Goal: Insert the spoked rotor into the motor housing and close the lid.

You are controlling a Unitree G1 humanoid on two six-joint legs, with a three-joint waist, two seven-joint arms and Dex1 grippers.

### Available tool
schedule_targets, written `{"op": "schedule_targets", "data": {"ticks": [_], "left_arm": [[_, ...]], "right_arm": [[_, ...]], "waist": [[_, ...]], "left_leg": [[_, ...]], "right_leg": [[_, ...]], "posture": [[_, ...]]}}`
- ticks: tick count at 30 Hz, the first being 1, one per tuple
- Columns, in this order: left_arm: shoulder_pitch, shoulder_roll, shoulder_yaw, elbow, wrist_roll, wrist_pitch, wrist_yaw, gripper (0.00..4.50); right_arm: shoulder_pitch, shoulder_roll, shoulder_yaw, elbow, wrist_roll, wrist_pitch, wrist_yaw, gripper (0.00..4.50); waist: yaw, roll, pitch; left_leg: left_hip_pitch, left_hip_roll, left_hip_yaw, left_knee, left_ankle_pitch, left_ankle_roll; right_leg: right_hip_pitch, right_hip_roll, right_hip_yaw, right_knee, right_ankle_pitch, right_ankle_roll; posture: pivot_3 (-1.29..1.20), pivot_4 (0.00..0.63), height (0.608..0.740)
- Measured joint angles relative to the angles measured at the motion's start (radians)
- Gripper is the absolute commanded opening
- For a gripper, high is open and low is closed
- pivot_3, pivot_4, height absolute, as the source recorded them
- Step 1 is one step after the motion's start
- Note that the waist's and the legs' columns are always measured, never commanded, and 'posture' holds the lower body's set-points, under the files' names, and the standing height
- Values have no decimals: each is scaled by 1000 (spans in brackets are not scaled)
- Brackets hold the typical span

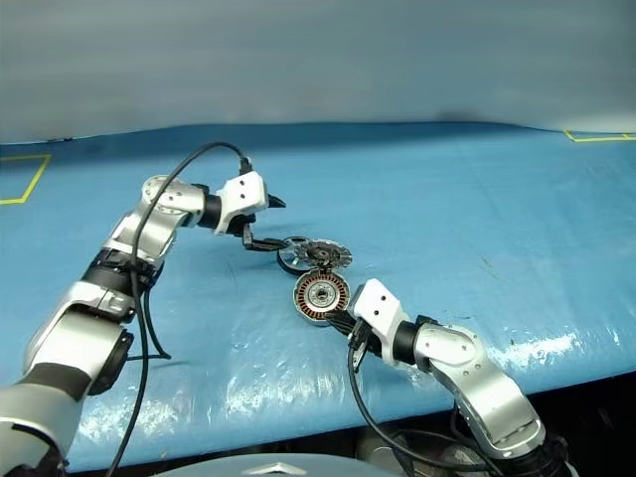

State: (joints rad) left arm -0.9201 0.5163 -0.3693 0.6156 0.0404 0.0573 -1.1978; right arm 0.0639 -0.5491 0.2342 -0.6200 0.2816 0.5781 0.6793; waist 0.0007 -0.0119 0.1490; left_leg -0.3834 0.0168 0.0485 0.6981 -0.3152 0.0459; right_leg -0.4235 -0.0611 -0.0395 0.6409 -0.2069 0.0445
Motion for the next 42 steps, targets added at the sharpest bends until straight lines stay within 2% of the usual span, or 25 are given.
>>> {"op": "schedule_targets", "data": {"ticks": [5, 13, 21, 25, 42], "left_arm": [[-88, -57, -39, 145, 48, -72, -55, 4500], [-160, -86, -75, 281, 129, -143, -120, 4500], [-160, -102, -82, 306, 169, -293, -123, 4500], [-160, -115, -81, 334, 180, -311, -106, 4500], [-147, -98, -77, 358, 215, -345, -134, 4500]], "right_arm": [[31, 30, -49, -57, 2, -8, -58, 50], [81, 43, -35, -71, -43, -11, -135, 50], [86, 46, -30, -74, -22, -35, -119, 50], [70, 56, -46, -95, 10, -47, -112, 50], [37, 55, -6, -53, -55, -47, -142, 50]], "waist": [[0, -3, 2], [-1, -3, 2], [1, -4, 2], [1, -4, 2], [0, -4, 2]], "left_leg": [[-1, 0, 0, 1, -1, 2], [-1, 0, 0, 1, -2, 3], [-1, 0, 0, 2, -2, 3], [-2, 0, 0, 3, -2, 4], [-2, 0, 0, 3, -2, 4]], "right_leg": [[-1, 0, 0, 1, 0, 0], [-1, 0, 0, 1, 0, 1], [-1, 0, 0, 1, 0, 1], [-1, 0, 0, 2, 1, 1], [-1, 0, 0, 2, 1, 1]], "posture": [[0, 150, 740], [0, 150, 740], [0, 150, 740], [0, 150, 740], [0, 150, 740]]}}
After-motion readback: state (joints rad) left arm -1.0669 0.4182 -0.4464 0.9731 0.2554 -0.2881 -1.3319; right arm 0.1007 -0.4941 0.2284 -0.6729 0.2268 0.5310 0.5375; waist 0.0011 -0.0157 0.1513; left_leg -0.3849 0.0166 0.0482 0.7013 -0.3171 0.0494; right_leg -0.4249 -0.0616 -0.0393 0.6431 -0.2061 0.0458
